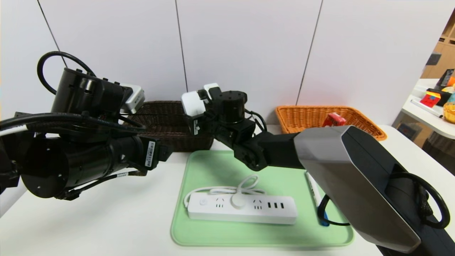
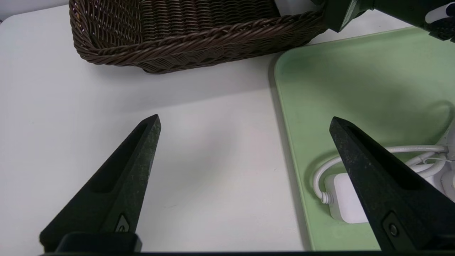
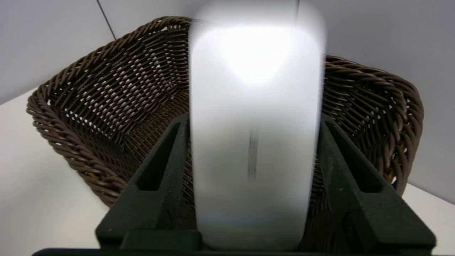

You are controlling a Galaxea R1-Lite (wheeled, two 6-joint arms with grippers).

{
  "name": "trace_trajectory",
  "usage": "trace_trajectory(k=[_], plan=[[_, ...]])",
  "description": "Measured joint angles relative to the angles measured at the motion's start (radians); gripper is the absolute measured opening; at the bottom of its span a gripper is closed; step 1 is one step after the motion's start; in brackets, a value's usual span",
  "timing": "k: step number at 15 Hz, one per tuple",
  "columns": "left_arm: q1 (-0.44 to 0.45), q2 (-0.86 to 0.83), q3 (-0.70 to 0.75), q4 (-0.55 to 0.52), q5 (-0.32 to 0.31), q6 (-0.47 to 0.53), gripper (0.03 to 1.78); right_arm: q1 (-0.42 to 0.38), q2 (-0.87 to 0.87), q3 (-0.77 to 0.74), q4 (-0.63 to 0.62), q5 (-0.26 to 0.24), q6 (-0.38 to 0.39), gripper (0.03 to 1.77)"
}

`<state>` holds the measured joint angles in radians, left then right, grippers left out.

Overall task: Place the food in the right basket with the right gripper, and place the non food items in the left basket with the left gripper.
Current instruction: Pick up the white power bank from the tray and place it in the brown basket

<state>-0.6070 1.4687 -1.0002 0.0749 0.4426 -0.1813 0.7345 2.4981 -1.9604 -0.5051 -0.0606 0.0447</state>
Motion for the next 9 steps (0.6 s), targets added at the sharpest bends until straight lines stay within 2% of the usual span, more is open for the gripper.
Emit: trace_trajectory(k=[4,9], plan=[[-0.002,0.0,-0.001,0.0,0.002,0.0,1.69,0.0,0.007,0.0,-0.009,0.007,-0.001,1.39],[-0.002,-0.001,-0.003,-0.002,0.006,-0.005,1.69,-0.011,-0.024,0.0,-0.009,-0.008,-0.011,1.54]])
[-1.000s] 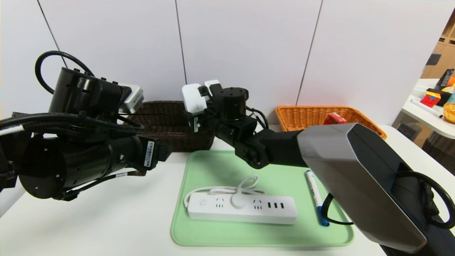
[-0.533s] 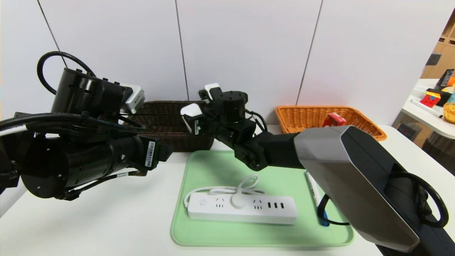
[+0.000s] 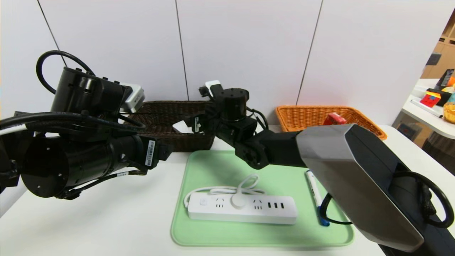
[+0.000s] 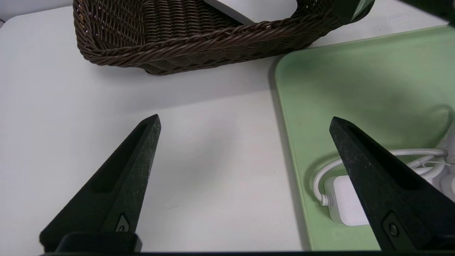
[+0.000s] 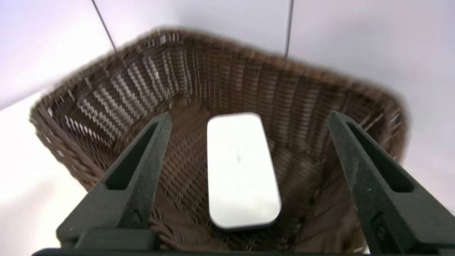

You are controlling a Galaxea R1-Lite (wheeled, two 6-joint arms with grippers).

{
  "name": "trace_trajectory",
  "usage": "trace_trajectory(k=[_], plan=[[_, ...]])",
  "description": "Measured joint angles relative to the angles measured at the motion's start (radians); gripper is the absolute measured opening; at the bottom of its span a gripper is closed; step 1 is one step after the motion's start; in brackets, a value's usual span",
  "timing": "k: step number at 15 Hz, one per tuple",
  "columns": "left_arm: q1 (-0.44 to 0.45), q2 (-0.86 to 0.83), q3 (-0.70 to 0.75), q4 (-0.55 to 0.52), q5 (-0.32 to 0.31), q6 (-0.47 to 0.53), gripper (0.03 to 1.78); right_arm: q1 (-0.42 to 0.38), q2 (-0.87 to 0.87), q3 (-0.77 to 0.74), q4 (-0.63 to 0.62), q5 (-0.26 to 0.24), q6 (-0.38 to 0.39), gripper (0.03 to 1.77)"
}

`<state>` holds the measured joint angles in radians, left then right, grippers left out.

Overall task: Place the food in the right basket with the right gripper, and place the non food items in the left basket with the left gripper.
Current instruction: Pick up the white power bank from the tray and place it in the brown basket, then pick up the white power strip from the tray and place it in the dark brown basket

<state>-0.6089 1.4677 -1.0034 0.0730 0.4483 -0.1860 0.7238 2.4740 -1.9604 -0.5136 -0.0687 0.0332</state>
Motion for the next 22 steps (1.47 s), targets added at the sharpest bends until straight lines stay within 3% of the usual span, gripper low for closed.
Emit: trace_trajectory(k=[3,5,7,11,13,16,18,20,22], plan=[[0.0,-0.005,0.001,-0.002,0.027,0.0,1.69,-0.02,-0.06,0.0,0.008,-0.091,-0.057,1.59],[0.0,-0.003,0.001,-0.014,0.119,0.016,1.69,-0.036,-0.09,0.0,-0.008,-0.151,-0.132,1.62],[-0.003,-0.001,0.011,-0.069,0.153,0.056,1.69,-0.055,-0.116,0.0,-0.021,-0.158,-0.171,1.64],[-0.007,-0.018,0.034,-0.179,0.124,0.159,1.69,-0.076,-0.231,0.014,0.096,-0.15,-0.173,1.67],[-0.023,-0.044,0.026,-0.162,0.055,0.179,1.69,-0.09,-0.304,0.022,0.213,-0.153,-0.172,1.68],[-0.056,-0.087,0.019,-0.07,-0.05,0.185,1.69,-0.12,-0.421,0.027,0.508,-0.157,-0.139,1.69],[-0.066,-0.111,0.016,-0.021,-0.177,0.185,1.69,-0.152,-0.491,0.021,0.744,-0.158,-0.085,1.69],[-0.069,-0.128,0.024,0.014,-0.337,0.182,1.69,-0.191,-0.55,0.018,0.936,-0.159,0.02,1.69],[-0.068,-0.137,0.05,0.016,-0.5,0.178,1.69,-0.213,-0.605,0.022,1.019,-0.16,0.122,1.69]])
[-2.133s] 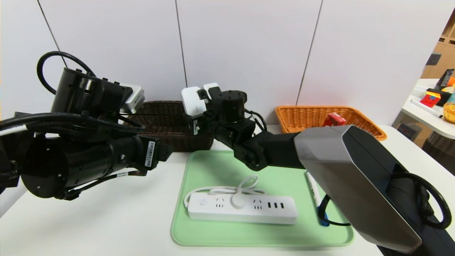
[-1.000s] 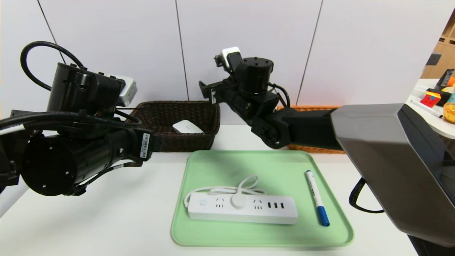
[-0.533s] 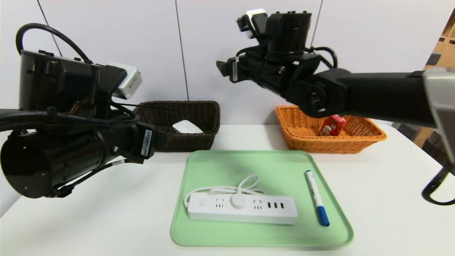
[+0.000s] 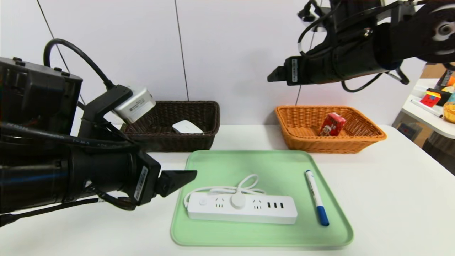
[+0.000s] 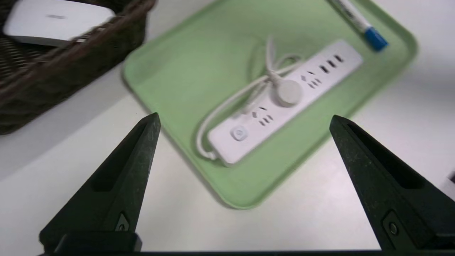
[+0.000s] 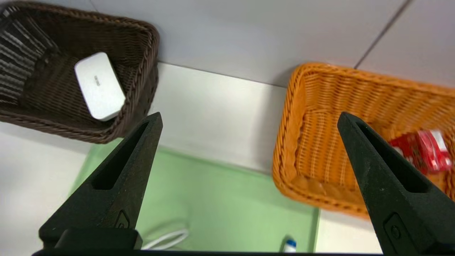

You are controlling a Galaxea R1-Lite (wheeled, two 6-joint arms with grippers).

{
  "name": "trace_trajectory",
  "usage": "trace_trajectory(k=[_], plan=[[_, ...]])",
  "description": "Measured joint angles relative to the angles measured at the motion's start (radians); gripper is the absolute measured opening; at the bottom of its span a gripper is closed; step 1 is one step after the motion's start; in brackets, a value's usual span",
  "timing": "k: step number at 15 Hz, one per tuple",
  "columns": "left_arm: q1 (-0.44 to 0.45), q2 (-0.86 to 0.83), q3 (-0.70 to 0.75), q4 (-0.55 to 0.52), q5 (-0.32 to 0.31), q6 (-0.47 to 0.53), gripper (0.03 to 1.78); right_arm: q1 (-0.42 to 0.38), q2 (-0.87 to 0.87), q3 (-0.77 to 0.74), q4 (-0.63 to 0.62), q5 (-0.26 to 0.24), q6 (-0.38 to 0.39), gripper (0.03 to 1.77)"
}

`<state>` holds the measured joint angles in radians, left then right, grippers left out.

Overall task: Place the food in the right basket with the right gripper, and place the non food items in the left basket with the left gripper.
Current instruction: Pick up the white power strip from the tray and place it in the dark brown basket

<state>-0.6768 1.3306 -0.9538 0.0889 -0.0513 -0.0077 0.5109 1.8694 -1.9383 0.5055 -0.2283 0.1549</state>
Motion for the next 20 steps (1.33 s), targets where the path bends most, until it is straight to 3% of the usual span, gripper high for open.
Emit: trace_trajectory(k=[4,6,9,14,17,20], plan=[[0.018,0.019,0.042,-0.092,-0.265,0.03,1.69,-0.058,-0.125,0.054,0.178,0.001,0.039,1.69],[0.043,0.056,0.065,-0.158,-0.335,0.084,1.69,-0.099,-0.176,0.089,0.309,0.002,0.039,1.69],[0.06,0.129,0.079,-0.231,-0.354,0.15,1.69,-0.156,-0.208,0.104,0.502,0.007,0.036,1.69],[0.077,0.227,0.062,-0.236,-0.389,0.209,1.69,-0.183,-0.199,0.074,0.718,0.018,0.033,1.69],[0.079,0.27,0.057,-0.241,-0.386,0.217,1.69,-0.209,-0.158,0.008,0.809,0.031,0.041,1.69],[0.079,0.3,0.048,-0.243,-0.382,0.204,1.69,-0.218,-0.128,-0.005,0.812,0.037,0.056,1.69]])
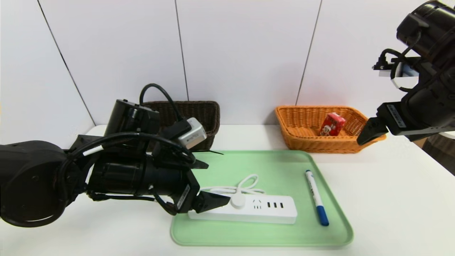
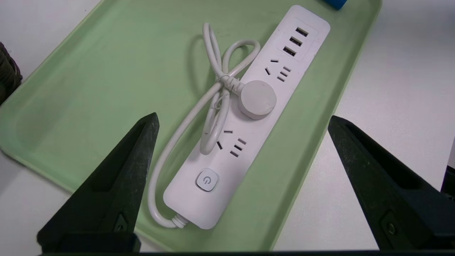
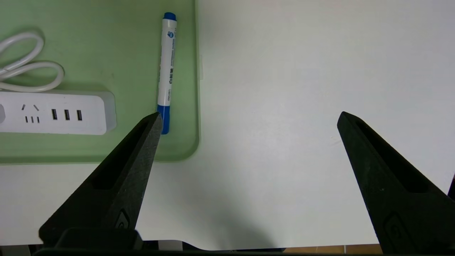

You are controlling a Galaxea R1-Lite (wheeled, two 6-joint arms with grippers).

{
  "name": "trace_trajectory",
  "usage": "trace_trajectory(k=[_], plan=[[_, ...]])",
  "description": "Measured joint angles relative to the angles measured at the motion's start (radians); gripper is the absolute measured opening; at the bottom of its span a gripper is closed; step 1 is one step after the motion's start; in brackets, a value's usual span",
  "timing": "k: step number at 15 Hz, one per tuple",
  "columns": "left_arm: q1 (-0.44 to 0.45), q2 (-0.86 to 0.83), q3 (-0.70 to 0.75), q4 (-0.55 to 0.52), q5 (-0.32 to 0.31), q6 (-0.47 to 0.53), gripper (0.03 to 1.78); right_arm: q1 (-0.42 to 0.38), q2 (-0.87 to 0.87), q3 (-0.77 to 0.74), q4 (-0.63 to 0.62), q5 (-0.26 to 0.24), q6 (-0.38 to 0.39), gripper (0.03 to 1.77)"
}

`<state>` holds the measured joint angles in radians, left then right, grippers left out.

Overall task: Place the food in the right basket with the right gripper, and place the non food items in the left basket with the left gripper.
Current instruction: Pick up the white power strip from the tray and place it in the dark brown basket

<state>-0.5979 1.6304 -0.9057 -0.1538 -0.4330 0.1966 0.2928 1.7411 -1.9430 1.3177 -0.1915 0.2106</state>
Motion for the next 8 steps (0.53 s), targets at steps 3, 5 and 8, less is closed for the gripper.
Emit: trace_trajectory(k=[3,5,8], plan=[[0.005,0.027,0.0,-0.034,-0.004,-0.015,1.69,-0.002,0.0,-0.003,0.0,-0.001,0.001,1.69],[0.008,0.049,0.005,-0.059,-0.005,-0.015,1.69,-0.002,-0.009,-0.003,-0.003,-0.004,-0.001,1.7],[0.015,0.086,0.006,-0.072,-0.004,0.011,1.69,-0.002,-0.017,-0.005,-0.009,-0.005,-0.001,1.7]])
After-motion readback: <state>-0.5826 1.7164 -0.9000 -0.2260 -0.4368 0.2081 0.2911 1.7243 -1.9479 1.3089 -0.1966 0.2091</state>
